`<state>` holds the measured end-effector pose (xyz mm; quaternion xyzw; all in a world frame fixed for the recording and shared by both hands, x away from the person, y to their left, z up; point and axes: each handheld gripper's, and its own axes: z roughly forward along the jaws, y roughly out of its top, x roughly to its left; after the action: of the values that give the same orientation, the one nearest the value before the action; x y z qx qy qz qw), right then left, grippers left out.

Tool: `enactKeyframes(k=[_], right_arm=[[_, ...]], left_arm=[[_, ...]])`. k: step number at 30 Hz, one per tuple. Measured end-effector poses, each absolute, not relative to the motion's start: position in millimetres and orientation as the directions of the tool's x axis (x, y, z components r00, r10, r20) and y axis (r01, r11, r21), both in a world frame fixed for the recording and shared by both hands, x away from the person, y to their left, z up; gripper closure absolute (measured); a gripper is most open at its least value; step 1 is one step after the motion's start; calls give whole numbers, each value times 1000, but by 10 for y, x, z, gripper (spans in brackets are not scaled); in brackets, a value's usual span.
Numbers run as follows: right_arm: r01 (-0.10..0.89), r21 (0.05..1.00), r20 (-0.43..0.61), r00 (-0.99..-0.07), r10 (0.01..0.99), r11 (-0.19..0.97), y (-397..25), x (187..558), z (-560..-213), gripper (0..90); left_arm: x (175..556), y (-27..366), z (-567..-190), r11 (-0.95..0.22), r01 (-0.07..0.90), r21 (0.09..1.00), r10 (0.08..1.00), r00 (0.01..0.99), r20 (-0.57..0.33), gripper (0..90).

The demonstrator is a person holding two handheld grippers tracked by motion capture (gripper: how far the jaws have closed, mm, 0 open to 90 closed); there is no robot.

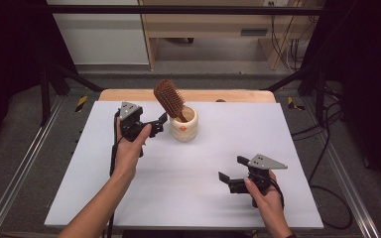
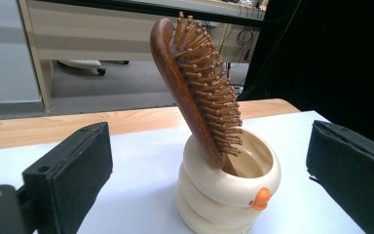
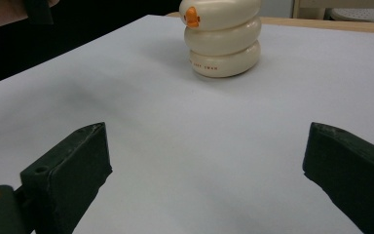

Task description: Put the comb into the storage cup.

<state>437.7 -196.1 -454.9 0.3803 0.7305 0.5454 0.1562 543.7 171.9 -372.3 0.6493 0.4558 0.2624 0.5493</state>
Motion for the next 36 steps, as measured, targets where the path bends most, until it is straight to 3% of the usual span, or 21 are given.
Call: enactKeyframes(k=[36], right_arm=[[381,917,180,-654,734,115,-1965,4355,-4543,36]], left_arm=[[5137,2245,-3485,58,239,969,880,446,-163,25]])
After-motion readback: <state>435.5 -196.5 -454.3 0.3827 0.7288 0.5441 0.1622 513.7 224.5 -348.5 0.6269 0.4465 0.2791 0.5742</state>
